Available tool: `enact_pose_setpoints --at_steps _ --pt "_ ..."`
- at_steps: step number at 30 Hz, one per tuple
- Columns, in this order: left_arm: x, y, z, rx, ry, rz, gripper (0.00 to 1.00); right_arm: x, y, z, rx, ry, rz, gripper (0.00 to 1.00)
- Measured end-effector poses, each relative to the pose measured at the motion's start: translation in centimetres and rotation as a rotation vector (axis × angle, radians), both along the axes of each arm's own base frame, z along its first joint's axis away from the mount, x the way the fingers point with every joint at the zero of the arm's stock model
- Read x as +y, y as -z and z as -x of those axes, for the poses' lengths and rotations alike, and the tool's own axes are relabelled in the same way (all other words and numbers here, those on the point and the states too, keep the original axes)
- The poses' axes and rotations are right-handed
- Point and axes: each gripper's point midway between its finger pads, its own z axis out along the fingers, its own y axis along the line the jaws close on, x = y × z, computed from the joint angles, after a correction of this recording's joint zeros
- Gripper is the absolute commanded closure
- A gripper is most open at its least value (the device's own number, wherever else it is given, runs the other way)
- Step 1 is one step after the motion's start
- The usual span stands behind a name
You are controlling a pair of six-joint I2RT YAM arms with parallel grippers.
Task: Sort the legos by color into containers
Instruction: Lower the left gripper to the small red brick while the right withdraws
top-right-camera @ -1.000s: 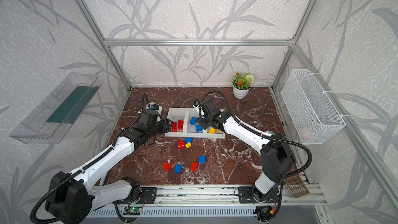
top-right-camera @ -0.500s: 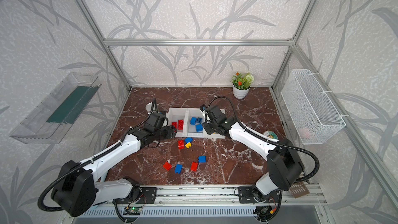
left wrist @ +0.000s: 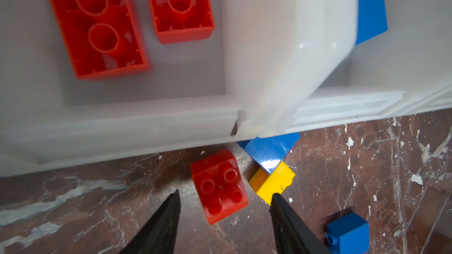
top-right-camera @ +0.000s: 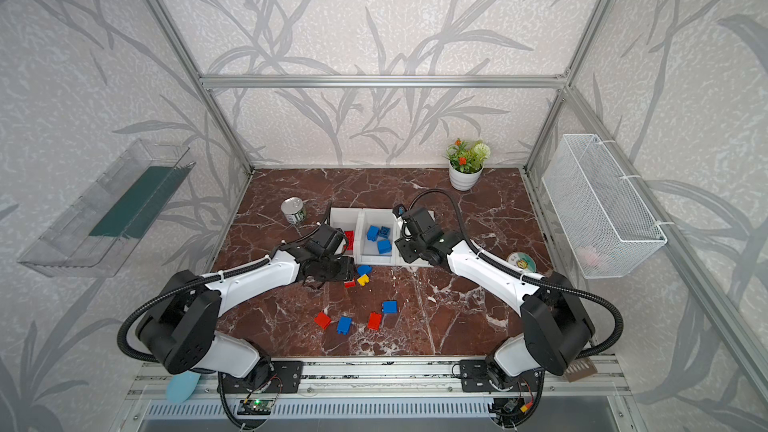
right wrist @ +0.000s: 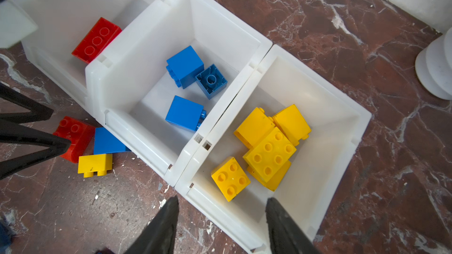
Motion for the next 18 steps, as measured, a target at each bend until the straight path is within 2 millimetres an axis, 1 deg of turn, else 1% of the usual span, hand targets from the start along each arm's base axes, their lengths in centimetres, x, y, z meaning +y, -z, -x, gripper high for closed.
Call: enact_pose_setpoints --at_steps 5,13,18 --pt "-0.2 0.4 -0.3 0.003 0.001 -0.021 0.43 -0.1 -0.3 0.1 -0.004 0.004 -0.008 0.41" --pt "0.2 1.3 -0.3 0.013 -0.013 -0.055 0.51 -0.1 -0.4 0.1 -0.006 0.005 -0.011 0.41" --pt "0.5 1.5 -0.5 0.006 -0.023 -0.076 0.53 -0.1 -0.4 0.1 -0.006 0.006 -0.011 0.41"
